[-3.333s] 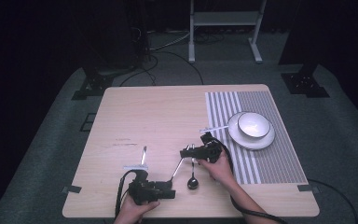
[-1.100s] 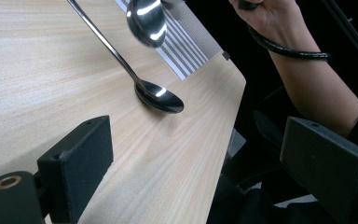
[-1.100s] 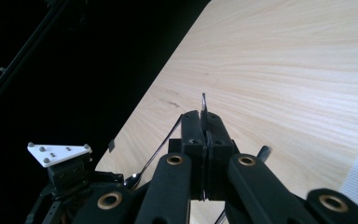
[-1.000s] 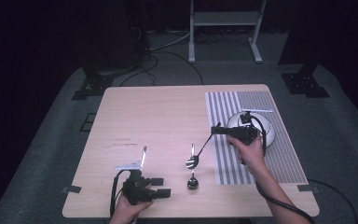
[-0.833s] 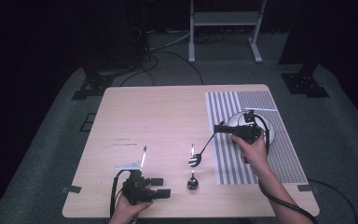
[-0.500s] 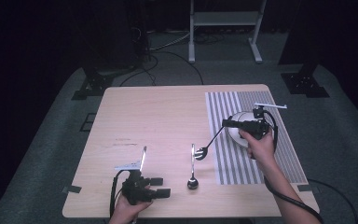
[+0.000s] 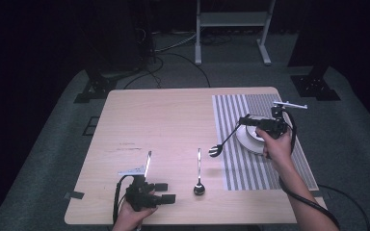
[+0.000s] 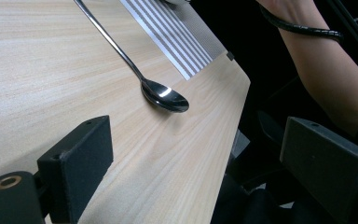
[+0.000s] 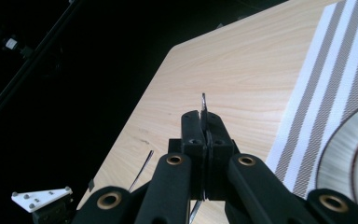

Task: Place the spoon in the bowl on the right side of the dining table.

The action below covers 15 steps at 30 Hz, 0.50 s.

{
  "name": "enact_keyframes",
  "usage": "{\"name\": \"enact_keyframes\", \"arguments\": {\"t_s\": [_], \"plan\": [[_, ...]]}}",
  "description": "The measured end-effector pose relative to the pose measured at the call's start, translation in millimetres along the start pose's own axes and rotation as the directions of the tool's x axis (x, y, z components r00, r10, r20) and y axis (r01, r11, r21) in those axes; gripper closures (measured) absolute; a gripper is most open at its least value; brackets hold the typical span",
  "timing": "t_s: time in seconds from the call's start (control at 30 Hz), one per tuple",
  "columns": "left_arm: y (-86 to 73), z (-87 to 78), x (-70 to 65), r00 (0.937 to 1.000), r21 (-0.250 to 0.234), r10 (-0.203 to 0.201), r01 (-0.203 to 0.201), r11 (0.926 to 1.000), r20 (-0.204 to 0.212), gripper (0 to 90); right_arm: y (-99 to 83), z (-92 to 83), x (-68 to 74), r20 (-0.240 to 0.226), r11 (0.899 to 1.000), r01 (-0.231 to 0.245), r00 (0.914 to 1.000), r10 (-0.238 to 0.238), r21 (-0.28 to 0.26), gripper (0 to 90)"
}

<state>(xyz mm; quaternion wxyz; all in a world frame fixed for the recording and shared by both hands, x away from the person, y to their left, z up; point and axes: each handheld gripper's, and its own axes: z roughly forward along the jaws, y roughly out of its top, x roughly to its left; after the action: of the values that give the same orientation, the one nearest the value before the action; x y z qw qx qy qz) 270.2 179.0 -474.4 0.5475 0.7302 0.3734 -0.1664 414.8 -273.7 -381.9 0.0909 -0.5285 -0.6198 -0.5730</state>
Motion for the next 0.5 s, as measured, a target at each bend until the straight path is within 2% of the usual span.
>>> {"name": "enact_keyframes", "arguments": {"t_s": [0.5], "plan": [[-0.1, -0.1, 0.3, 1.0, -0.004, -0.002, 0.002, 1.0, -0.002, 8.0, 14.8, -20.7, -9.4, 0.053, 0.998, -0.022, 0.9983, 0.025, -0.067, 88.9]]}}
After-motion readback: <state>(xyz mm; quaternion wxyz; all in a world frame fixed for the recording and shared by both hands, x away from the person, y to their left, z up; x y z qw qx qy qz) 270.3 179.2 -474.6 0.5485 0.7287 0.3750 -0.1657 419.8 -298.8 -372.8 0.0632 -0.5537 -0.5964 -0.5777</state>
